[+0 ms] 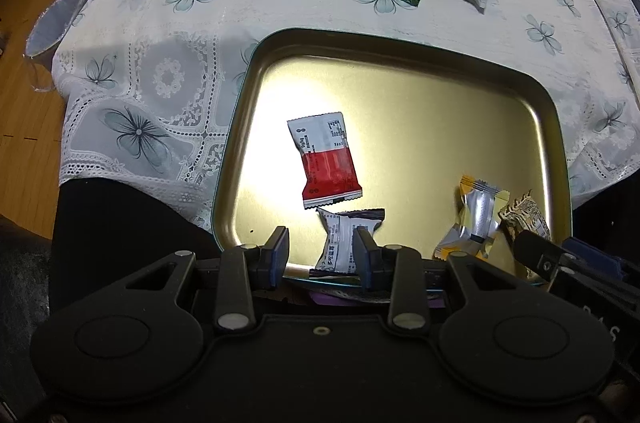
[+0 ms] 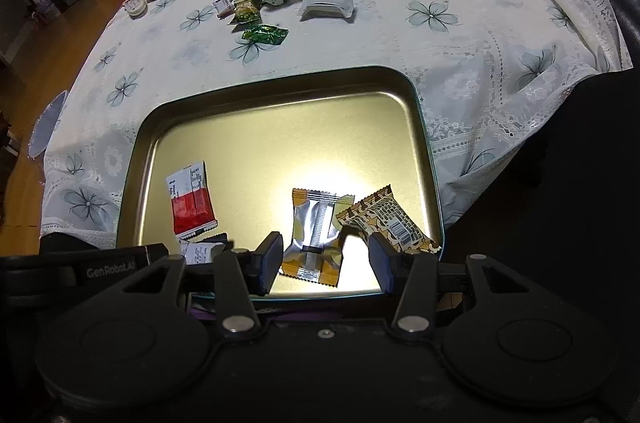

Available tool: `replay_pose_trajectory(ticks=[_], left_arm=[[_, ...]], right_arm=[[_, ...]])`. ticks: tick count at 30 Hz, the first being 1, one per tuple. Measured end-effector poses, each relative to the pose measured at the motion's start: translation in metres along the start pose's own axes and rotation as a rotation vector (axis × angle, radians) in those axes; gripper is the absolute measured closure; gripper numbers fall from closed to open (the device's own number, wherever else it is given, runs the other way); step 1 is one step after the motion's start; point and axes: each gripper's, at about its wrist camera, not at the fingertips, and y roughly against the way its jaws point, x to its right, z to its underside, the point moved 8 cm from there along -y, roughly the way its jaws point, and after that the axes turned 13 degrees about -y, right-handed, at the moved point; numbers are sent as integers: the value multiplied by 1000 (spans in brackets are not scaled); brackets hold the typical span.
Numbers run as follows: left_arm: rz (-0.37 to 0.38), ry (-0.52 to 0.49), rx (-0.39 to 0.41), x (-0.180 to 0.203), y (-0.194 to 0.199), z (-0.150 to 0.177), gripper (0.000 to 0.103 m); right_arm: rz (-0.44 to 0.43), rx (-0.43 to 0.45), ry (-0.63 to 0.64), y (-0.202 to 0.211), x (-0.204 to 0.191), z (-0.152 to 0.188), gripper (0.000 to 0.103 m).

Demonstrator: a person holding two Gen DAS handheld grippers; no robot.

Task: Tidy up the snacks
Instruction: 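Lower the white-and-blue packet onto the tray and open the left tool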

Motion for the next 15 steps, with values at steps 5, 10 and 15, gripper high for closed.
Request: replay_pose_trajectory(ticks=[5, 10, 15], left_arm=[[-10, -2, -12, 0, -4, -5, 59], [-21, -13, -29, -1, -9, -10, 59], [-15, -26, -54, -1, -16, -17, 59]], right_arm=[[-16, -11, -8, -5, -4, -6, 53], [-23, -24, -17, -11, -7, -13, 51], [-19, -56, -18, -24, -9, -20, 51]])
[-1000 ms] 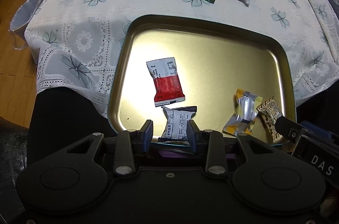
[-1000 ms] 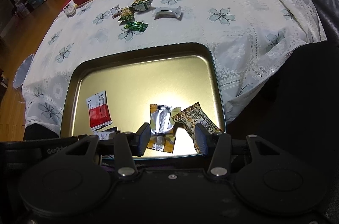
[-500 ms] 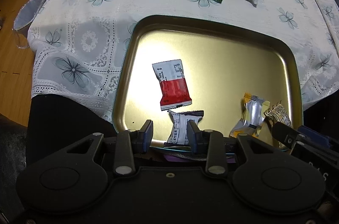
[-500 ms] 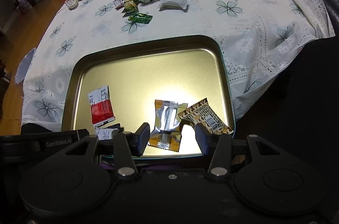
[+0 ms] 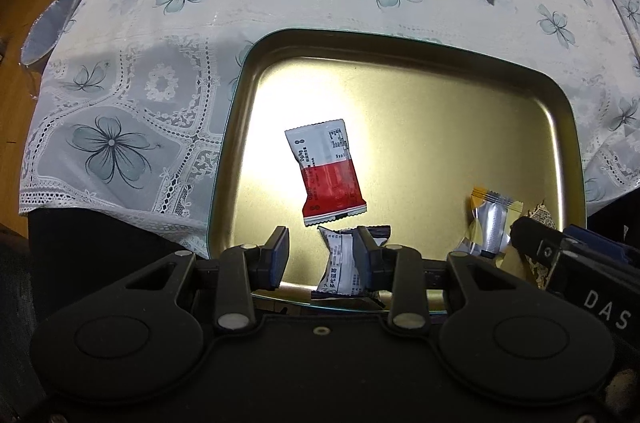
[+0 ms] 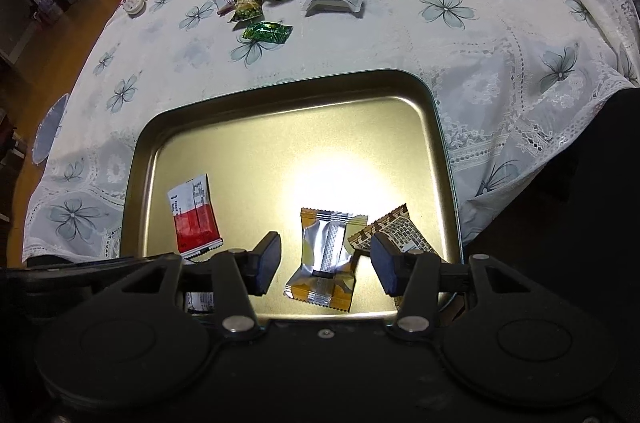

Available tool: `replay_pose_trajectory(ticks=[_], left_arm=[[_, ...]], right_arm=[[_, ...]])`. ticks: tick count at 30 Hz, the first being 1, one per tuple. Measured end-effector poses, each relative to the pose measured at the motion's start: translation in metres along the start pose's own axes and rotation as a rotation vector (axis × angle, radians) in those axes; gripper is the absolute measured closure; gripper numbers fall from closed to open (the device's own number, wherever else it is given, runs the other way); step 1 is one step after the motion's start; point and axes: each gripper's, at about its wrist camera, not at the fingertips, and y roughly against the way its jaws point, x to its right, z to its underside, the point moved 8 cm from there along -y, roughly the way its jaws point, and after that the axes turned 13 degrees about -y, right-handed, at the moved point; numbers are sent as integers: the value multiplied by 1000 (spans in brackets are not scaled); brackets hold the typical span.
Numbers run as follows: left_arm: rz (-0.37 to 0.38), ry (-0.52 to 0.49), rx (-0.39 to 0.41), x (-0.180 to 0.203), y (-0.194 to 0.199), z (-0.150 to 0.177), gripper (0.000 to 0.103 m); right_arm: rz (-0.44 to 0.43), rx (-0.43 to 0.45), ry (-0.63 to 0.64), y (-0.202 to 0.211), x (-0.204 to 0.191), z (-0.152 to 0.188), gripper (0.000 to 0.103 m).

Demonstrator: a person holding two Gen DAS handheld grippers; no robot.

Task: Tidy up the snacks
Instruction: 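Lower the white-and-blue packet onto the tray and open the left tool, then move both open tools back toward the remaining snacks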

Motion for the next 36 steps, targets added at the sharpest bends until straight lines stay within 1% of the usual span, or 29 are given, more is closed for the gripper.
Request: replay_pose_trajectory(ticks=[8, 13, 17, 21, 25, 32, 36], left_arm=[[29, -25, -46, -4, -8, -18, 58], [41, -60, -59, -9, -9, -36, 58], [43, -83, -52, -15, -9, -59, 58], [32, -95, -28, -23, -7, -85, 58], [31, -83, -13, -34, -11, -114, 58], [-1, -52, 8, -58, -26, -171, 58], [1, -22, 9, -71, -40, -206, 58]], right_arm=[[-11, -106, 3, -24, -5, -11, 50], [-14, -165, 10, -35, -10, -21, 50], [-23, -179, 32, -36, -18, -39, 50], [-48, -166, 44, -36, -28, -69, 49], [-63, -142, 46, -41, -38, -107, 48], [-38, -62, 51, -71, -52, -187, 46], [-10, -11, 67, -94, -57, -228, 46]])
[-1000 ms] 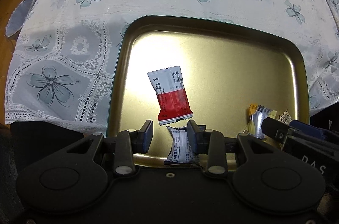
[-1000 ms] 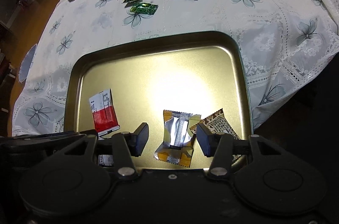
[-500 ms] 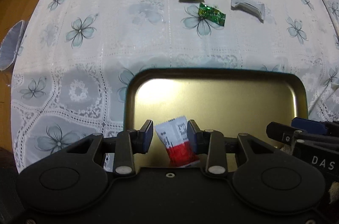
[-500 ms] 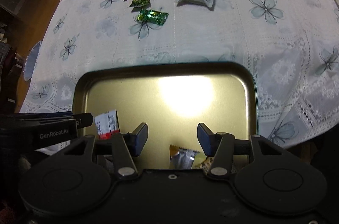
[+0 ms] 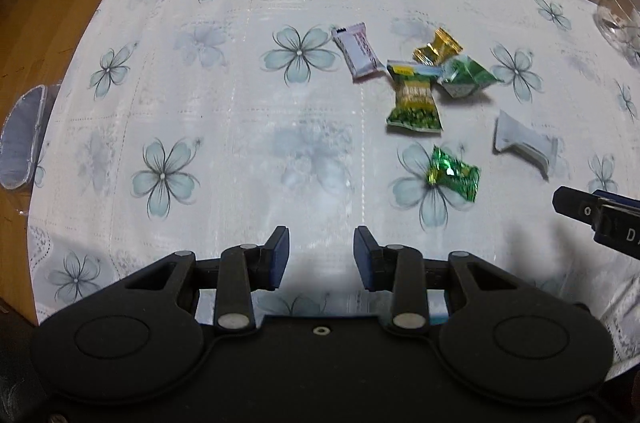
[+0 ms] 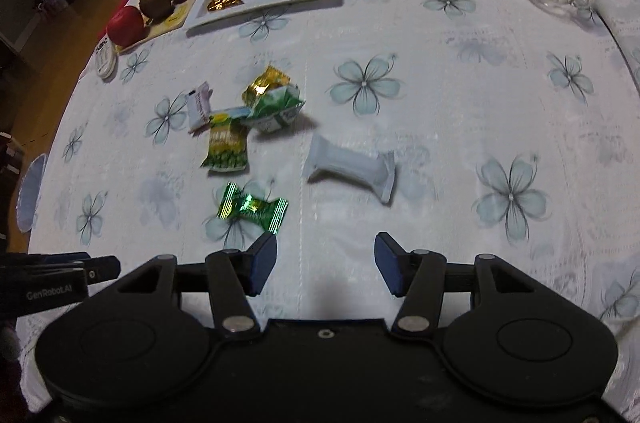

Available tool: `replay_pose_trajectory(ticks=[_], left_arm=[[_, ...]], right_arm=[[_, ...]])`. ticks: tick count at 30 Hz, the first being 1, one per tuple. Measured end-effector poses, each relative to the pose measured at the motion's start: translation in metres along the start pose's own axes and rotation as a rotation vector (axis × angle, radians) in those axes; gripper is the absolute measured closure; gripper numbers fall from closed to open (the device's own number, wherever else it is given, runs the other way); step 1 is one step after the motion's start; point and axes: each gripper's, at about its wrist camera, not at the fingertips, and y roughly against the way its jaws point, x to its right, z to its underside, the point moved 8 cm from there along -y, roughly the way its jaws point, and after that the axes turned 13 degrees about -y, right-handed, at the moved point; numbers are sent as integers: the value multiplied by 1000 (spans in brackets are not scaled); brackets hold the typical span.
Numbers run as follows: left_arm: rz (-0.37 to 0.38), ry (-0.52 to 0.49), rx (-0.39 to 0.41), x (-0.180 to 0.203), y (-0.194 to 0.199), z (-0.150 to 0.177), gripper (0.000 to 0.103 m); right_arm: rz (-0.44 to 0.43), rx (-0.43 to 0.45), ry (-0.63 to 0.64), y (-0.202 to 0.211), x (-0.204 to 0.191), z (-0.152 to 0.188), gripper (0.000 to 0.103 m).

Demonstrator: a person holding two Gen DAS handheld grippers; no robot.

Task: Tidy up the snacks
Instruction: 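Move both open tools back toward the remaining snacks, then grasp the white Hawthorn Strip packet with the left tool while the right tool grasps the white bar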

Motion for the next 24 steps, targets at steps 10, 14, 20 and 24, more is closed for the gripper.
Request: replay_pose_trajectory(ticks=[10, 14, 20, 24], left_arm=[[28, 45, 8, -12, -41, -76, 58], [33, 62, 42, -9, -52, -100, 58], [62, 64, 82, 0, -67, -129, 55], [51, 66, 66, 2, -81, -136, 55]], right_arm=[[-31, 45, 8, -52, 2, -56, 46], [-74, 43, -35, -64, 10, -57, 46], [-50, 48, -15, -70, 18, -55, 46], [-64, 27, -61, -73, 24, -59, 46]])
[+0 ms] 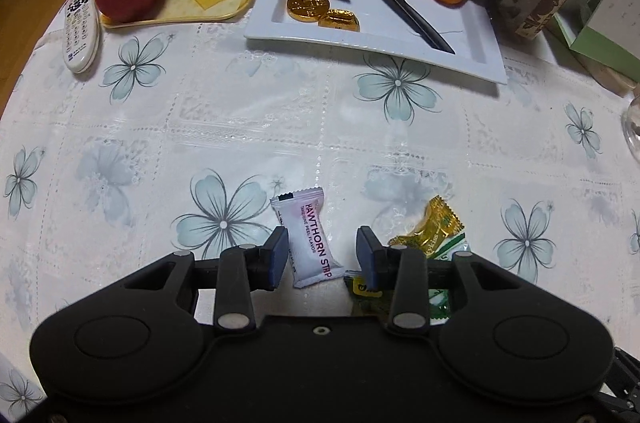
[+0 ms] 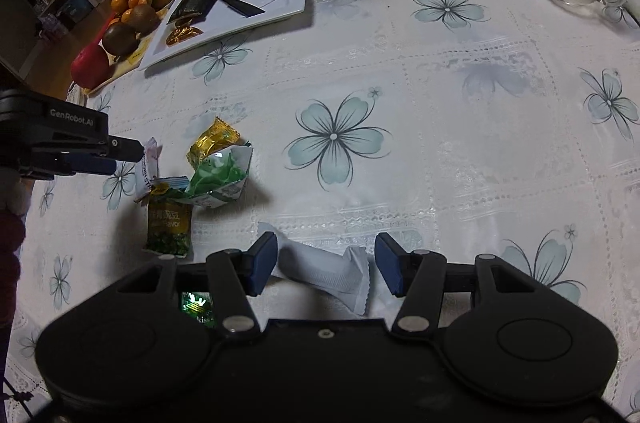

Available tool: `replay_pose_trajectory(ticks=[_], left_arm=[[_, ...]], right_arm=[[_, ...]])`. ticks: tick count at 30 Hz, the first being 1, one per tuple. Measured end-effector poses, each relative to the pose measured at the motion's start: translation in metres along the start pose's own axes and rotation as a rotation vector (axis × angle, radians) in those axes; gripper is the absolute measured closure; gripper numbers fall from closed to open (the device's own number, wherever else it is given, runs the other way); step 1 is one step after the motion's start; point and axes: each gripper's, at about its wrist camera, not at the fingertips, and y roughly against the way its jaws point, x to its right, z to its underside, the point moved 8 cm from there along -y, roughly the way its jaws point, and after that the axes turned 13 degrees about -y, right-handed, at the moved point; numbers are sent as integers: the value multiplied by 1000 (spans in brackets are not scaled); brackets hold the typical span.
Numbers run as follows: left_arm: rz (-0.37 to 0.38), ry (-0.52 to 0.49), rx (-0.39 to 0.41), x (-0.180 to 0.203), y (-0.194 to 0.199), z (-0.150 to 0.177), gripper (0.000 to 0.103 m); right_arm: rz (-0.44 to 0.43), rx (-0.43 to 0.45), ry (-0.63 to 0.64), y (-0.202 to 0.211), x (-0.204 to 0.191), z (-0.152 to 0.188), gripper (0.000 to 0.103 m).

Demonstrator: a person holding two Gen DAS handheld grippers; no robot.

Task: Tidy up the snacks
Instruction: 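Grasp the white Hawthorn Strip packet with the left tool while the right tool grasps the white bar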

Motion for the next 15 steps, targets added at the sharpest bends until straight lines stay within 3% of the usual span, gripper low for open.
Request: replay_pose_trajectory(ticks=[7, 15], left_arm=[[-25, 14, -40, -1, -22, 4, 55], [-45, -8, -67, 1, -31, 9, 56]], right_arm=[[-2, 7, -10, 4, 4, -8, 46], [79, 13, -10, -6, 15, -11, 46]])
